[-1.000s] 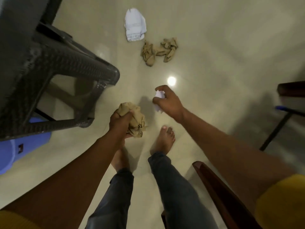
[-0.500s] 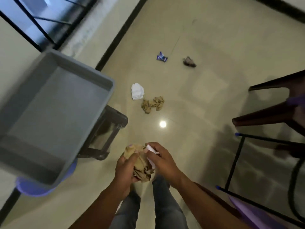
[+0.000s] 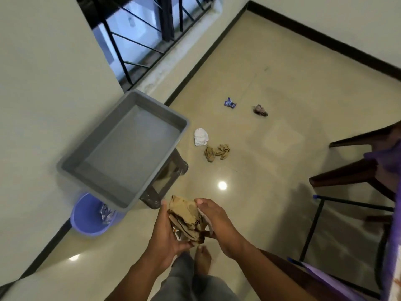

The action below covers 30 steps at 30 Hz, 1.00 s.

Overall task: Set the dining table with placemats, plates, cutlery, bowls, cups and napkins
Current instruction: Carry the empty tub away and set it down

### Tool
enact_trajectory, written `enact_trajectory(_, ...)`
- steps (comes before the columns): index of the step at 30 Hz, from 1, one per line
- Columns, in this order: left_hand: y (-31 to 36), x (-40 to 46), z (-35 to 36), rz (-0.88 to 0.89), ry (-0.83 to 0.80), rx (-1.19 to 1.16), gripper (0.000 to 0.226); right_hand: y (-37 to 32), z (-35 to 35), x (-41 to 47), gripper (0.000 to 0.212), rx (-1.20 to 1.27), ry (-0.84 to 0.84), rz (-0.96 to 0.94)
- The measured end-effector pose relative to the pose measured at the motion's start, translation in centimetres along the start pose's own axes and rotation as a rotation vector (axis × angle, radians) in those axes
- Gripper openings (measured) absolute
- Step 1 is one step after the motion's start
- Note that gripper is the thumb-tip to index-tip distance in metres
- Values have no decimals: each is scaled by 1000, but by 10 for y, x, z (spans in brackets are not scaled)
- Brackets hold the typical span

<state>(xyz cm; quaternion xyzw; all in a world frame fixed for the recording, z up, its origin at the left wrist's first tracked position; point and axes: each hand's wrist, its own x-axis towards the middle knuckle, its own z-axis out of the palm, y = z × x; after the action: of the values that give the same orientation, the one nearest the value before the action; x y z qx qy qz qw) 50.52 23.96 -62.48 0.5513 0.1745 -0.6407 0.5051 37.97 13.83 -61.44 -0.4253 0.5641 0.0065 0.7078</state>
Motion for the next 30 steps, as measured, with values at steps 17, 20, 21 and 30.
enact_trajectory(17,-48,-63,-164,73,226,-464,79,31,159,-21,53,-388,-404,242)
enact_trajectory(20,-41,-61,-211,97,259,-503,66,45,203,-5,32,-335,-446,212)
enact_trajectory(21,-38,-55,-228,109,255,-503,65,47,215,1,25,-324,-432,222)
enact_trajectory(30,-6,26,-359,176,401,-441,37,96,351,102,27,-289,-381,202)
